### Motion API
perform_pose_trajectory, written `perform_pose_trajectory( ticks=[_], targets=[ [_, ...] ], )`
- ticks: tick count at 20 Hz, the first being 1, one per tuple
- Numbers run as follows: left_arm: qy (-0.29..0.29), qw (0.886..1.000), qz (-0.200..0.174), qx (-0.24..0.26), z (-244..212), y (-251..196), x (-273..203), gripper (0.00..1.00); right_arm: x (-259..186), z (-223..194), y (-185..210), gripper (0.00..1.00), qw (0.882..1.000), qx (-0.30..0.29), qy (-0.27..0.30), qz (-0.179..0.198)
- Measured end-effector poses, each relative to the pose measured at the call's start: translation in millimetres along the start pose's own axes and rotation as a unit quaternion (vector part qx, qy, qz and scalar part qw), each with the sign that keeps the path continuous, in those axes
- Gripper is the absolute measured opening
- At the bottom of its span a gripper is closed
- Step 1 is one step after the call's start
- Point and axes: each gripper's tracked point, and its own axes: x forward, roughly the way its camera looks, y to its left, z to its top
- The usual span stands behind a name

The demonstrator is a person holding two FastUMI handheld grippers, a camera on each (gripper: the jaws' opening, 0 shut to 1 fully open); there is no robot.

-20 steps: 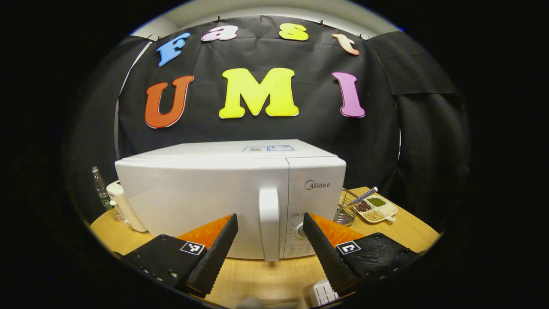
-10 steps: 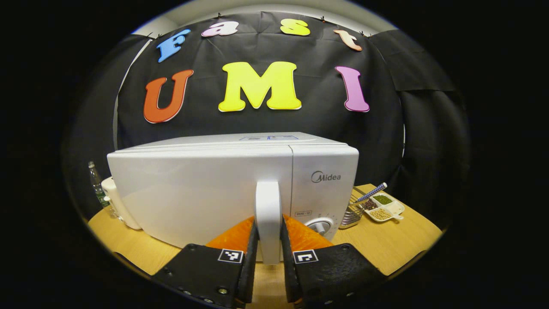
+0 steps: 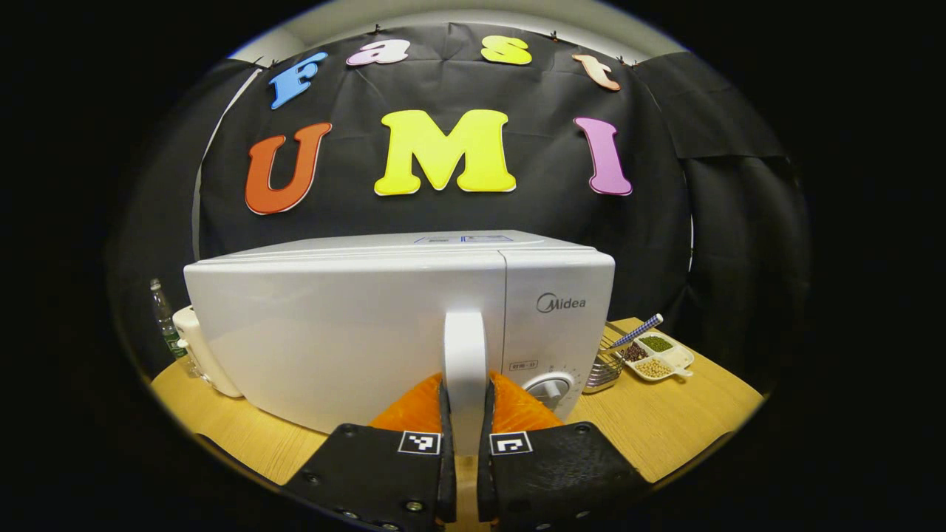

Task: Open the microwave oven with the left hand, put the food in, and close the microwave oven.

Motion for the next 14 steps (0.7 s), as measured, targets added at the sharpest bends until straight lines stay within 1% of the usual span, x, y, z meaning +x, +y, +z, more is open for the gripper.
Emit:
perform_pose_trajectory(
  ticks=[1,2,3,4,7,8,9,11,14],
  targets=[
    [0.003,1.0,-0.003,0.001,-2.3,0.1,-0.7,0.1,0.0,1.2,-0.4,1.0,1.0,-0.002,-0.001,-0.002],
    [0.001,1.0,-0.007,0.001,-0.3,0.0,-1.5,0.1,-1.8,2.1,-0.3,0.96,1.0,-0.003,-0.003,-0.001],
    [0.001,1.0,-0.009,0.0,-0.3,-0.4,-0.9,0.1,-2.6,1.7,0.5,1.0,1.0,-0.004,-0.002,-0.001],
    [0.001,1.0,-0.009,0.0,-0.9,0.2,-1.6,0.11,-2.5,1.2,-0.3,0.96,1.0,-0.005,-0.001,-0.001],
    [0.012,1.0,-0.009,-0.008,-3.4,0.0,-6.8,0.11,-3.5,3.3,-1.1,0.96,1.0,0.001,-0.003,-0.001],
    [0.004,1.0,-0.009,-0.004,-2.8,1.7,-17.2,0.1,-3.8,2.7,-1.1,1.0,1.0,0.001,-0.003,0.0],
    [0.003,1.0,-0.01,0.003,-7.8,3.8,-30.1,0.1,-4.9,3.3,-0.8,0.96,1.0,0.002,-0.005,0.002],
    [-0.003,1.0,-0.013,0.006,-11.2,9.7,-61.0,0.1,-3.3,2.6,1.1,0.96,1.0,0.006,-0.005,0.007],
    [0.013,1.0,-0.013,0.004,-22.7,26.7,-104.3,0.1,-4.2,-0.4,9.7,0.96,1.0,0.02,-0.004,0.023]
  ],
)
